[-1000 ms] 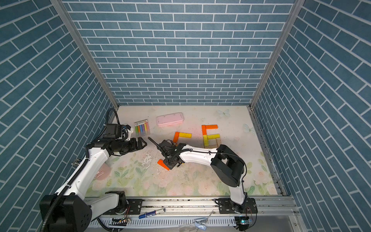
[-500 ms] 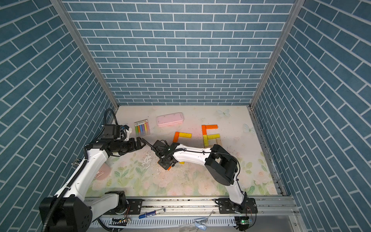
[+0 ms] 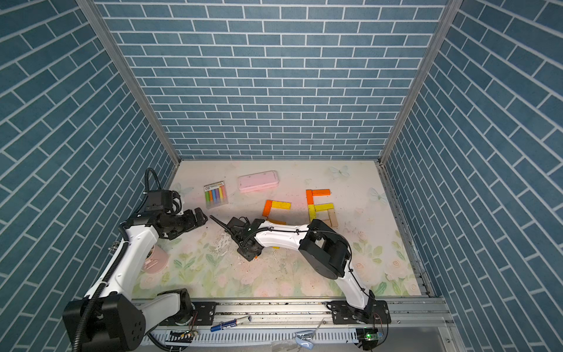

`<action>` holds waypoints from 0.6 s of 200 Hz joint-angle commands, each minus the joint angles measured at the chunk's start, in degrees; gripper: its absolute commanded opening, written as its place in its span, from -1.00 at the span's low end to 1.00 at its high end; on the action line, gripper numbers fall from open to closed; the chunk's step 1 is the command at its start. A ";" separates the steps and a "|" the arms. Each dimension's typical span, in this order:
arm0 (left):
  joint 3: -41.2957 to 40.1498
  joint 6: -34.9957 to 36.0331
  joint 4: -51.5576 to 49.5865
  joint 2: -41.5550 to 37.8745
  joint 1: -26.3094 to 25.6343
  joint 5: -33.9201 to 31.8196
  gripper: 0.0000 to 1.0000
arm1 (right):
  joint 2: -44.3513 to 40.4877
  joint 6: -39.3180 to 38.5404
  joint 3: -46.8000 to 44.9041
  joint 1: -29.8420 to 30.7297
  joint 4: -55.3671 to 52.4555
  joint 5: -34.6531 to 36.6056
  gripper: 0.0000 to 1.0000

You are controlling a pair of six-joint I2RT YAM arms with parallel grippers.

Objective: Assemble the number 6 with building blocks
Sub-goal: Assemble the building block at the center of the board.

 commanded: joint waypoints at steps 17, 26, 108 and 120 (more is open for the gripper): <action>0.58 -0.61 -0.90 0.02 0.71 -0.59 0.99 | 1.43 -1.86 0.85 0.54 -3.32 1.15 -0.49; 0.58 -0.56 -0.83 0.14 0.80 -0.47 0.99 | 1.19 -2.36 0.56 0.53 -3.32 1.17 -0.52; 0.35 -0.56 -0.47 1.30 0.87 0.80 0.99 | -0.99 -17.12 -2.56 -0.04 -5.34 1.60 -0.59; 0.38 -0.58 -0.38 1.46 0.89 0.94 0.99 | -1.51 -18.69 -3.20 -0.73 -5.54 1.51 -0.59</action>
